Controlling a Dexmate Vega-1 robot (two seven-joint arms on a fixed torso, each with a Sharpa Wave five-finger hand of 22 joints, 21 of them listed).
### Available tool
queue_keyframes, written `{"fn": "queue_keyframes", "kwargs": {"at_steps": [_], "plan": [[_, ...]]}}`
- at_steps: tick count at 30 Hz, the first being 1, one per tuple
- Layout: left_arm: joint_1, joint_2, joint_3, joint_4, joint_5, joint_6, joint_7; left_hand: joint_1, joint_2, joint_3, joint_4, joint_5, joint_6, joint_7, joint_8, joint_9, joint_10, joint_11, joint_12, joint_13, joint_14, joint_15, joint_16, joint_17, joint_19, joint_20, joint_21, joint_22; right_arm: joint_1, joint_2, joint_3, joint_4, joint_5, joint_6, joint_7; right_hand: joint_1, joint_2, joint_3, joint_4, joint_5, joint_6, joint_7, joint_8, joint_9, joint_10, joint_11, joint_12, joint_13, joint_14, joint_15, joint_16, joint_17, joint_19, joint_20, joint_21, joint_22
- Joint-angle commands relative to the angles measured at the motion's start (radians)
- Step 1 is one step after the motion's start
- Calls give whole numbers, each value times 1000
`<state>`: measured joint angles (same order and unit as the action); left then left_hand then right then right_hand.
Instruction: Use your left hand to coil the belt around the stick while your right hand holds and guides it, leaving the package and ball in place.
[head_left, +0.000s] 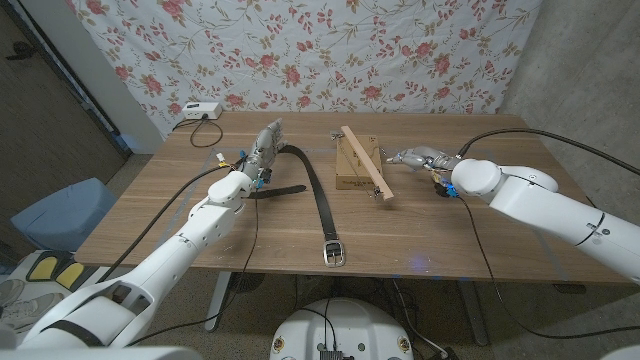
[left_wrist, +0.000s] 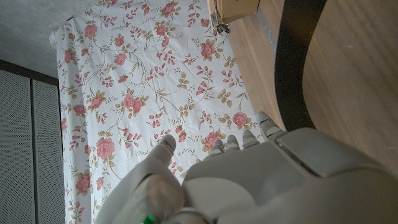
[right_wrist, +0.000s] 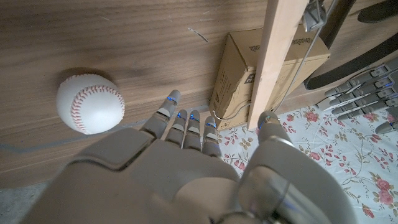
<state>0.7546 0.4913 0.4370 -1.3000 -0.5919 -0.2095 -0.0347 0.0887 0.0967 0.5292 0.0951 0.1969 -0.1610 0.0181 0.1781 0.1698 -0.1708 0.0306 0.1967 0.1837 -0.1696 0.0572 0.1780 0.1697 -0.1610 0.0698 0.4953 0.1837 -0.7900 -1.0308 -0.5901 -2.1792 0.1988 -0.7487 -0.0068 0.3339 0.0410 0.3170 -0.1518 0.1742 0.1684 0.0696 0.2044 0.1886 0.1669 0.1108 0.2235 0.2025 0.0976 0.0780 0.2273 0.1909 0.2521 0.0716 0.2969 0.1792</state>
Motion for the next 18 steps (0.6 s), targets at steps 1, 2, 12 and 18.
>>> {"fn": "queue_keyframes", "kwargs": {"at_steps": [1, 2, 12, 18], "plan": [[-7, -6, 2, 16, -2, -11, -12, -4, 22, 4, -1, 5, -1, 1, 4, 4, -5, 4, 6, 3, -18, 1, 5, 4, -3, 2, -2, 4, 82, 0, -75, -81, -44, -203, 50, -11, -18, -13, 4, 8, 8, 6, 4, 5, 12, 2, 3, 5, 22, -5, 14, 5, 15, 12, 7, 3], [-7, -7, 2, 17, -3, -12, -11, -4, 22, 4, -1, 5, -1, 2, 4, 4, -5, 4, 6, 3, -18, 1, 5, 4, -4, 2, -2, 4, 94, 2, -88, -89, -51, -230, 53, -14, -20, -15, 5, 8, 8, 7, 4, 5, 11, 2, 2, 5, 25, -4, 14, 6, 18, 14, 8, 3], [-5, -7, -1, 21, -5, -18, -14, -5, 22, 4, -1, 5, -1, 2, 4, 4, -6, 5, 6, 3, -18, 0, 5, 4, -3, 2, -3, 4, 232, 18, -248, -147, -121, -427, 87, -36, -41, -35, 14, 12, 13, 17, 4, 6, 27, 11, 6, 7, 36, -4, 16, 10, 28, 22, 6, 4], [-5, -7, -1, 25, -5, -22, -17, -5, 22, 4, -1, 5, -1, 1, 4, 4, -6, 5, 6, 3, -18, 1, 5, 4, -2, 3, -4, 4, 345, 37, -401, -171, -185, -546, 94, -44, -55, -46, 16, 17, 19, 19, 6, 7, 41, 12, 9, 8, 58, -6, 21, 11, 44, 25, 9, 4]]}}
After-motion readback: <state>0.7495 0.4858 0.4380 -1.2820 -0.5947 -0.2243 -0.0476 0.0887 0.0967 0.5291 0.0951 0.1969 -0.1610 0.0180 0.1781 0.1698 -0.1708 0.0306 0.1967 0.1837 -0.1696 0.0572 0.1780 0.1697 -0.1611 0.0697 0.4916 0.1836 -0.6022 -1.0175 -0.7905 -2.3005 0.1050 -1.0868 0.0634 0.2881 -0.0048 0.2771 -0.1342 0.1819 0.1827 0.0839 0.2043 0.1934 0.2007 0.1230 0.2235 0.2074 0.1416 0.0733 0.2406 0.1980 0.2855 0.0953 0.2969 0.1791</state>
